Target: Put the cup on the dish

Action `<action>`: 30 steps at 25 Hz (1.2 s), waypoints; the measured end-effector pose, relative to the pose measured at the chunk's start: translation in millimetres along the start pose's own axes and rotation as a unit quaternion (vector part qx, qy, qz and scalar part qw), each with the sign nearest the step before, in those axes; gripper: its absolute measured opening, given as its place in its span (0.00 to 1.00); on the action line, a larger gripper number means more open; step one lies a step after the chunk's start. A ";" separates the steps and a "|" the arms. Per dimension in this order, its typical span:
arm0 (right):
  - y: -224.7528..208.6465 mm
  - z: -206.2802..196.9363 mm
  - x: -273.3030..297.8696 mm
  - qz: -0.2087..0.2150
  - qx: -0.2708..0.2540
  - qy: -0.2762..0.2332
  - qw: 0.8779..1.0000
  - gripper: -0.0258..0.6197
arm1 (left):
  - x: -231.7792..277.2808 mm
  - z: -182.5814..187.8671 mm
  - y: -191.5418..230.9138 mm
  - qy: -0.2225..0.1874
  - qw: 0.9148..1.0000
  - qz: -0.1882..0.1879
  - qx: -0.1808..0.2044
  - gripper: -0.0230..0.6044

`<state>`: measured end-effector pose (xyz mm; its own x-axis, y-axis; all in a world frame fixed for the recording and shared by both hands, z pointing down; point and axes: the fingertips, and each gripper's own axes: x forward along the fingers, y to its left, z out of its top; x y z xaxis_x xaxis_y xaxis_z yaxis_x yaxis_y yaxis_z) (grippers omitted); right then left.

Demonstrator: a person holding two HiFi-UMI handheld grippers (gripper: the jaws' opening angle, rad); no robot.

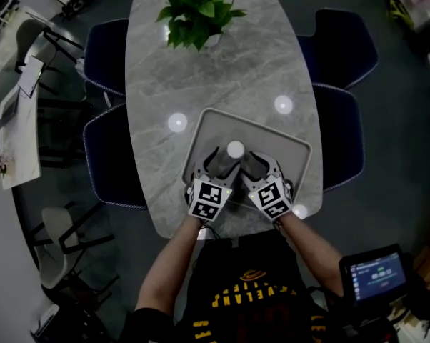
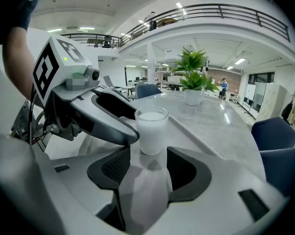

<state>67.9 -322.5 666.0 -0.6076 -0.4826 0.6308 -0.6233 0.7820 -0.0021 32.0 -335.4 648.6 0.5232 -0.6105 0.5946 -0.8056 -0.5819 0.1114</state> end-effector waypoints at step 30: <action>43.6 81.8 -122.7 -0.016 0.116 -0.165 0.979 0.05 | -151.0 44.3 -60.2 -0.133 0.989 -0.034 -0.051 0.04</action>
<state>75.0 -261.5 525.0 -0.6875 -0.6371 0.3486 -0.7170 0.6714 -0.1871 13.9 -232.0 516.8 0.6215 -0.6989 0.3538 -0.7822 -0.5783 0.2316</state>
